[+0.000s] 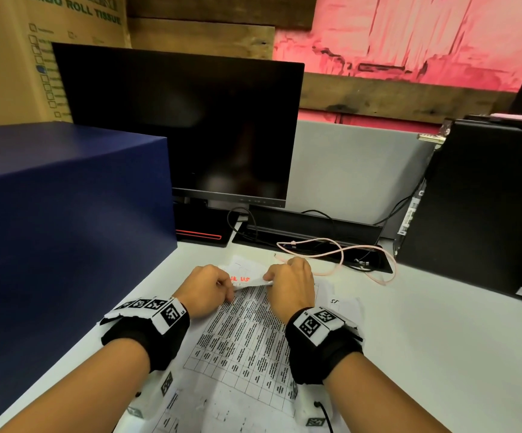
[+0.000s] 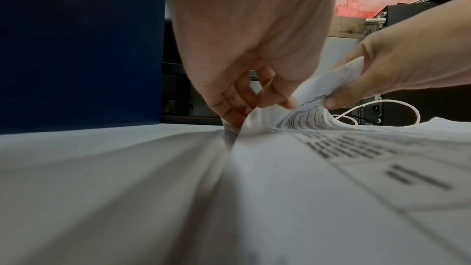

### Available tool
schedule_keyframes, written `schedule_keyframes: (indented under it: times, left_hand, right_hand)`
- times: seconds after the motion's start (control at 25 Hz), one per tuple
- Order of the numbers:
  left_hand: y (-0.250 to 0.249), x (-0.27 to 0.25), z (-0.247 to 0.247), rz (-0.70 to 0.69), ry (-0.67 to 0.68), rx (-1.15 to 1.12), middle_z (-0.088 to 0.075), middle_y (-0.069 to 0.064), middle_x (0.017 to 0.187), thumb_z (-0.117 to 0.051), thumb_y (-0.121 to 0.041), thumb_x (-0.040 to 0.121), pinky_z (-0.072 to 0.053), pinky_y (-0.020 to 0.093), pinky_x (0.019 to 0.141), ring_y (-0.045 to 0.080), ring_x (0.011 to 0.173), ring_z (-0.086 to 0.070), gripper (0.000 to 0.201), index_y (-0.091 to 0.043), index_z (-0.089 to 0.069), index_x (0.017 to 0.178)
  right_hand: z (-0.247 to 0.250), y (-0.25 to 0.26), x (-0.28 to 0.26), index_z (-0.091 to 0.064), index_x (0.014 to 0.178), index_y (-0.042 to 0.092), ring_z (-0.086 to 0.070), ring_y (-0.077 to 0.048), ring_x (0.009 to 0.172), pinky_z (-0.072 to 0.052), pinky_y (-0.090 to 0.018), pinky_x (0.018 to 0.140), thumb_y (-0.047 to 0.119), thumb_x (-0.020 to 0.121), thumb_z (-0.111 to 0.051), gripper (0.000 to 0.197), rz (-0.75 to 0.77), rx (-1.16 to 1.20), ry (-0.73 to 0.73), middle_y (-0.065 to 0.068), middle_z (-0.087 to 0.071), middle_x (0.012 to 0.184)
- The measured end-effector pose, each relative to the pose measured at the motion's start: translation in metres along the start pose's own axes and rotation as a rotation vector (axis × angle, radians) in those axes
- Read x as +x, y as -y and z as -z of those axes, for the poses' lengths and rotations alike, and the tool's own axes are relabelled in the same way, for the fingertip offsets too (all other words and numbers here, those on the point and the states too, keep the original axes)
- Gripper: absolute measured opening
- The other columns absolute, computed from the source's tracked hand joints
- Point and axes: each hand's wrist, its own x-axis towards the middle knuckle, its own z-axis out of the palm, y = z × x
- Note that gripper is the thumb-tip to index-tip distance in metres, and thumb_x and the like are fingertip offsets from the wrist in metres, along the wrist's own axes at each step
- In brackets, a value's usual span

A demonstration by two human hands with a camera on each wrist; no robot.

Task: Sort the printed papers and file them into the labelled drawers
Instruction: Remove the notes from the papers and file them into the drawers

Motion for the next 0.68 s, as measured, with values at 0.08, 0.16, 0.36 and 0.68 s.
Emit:
schedule_keyframes:
  times: [0.08,0.16,0.36,0.68]
  left_hand:
    - [0.001,0.001,0.0,0.009,-0.021,-0.002,-0.062,-0.006,0.078,-0.05,0.001,0.087,-0.042,0.012,0.056,0.008,0.067,-0.056,0.03,-0.019,-0.065,0.07]
    - [0.004,0.003,-0.001,0.044,-0.071,-0.002,-0.061,-0.001,0.081,-0.044,0.001,0.088,-0.045,0.019,0.058,0.013,0.072,-0.056,0.028,-0.019,-0.059,0.075]
    - [0.002,0.004,-0.002,0.099,-0.119,-0.019,-0.062,0.001,0.093,-0.037,0.0,0.091,-0.039,0.015,0.056,0.01,0.074,-0.056,0.03,-0.015,-0.061,0.084]
    - [0.011,0.006,-0.007,-0.041,0.064,0.178,-0.059,-0.004,0.1,-0.061,-0.028,0.086,-0.046,0.024,0.086,0.015,0.098,-0.056,0.009,-0.035,-0.064,0.082]
  right_hand:
    - [-0.002,0.0,0.002,-0.069,0.116,0.027,-0.038,-0.026,0.122,-0.033,-0.035,0.106,0.02,0.092,-0.059,0.027,0.011,-0.004,-0.046,-0.005,-0.051,0.119]
    - [-0.002,0.002,0.003,-0.07,0.113,0.025,-0.04,-0.026,0.119,-0.035,-0.034,0.103,0.022,0.093,-0.059,0.024,0.039,0.012,-0.087,-0.005,-0.053,0.115]
    - [0.031,-0.01,-0.001,-0.068,0.1,0.02,-0.027,-0.027,0.134,-0.017,-0.047,0.116,0.031,0.094,-0.059,0.015,0.23,0.162,-0.081,-0.004,-0.044,0.129]
    - [0.095,-0.044,0.001,-0.057,0.118,0.014,-0.059,-0.019,0.106,-0.045,-0.039,0.099,0.027,0.102,-0.044,0.024,0.208,0.226,0.377,-0.003,-0.065,0.114]
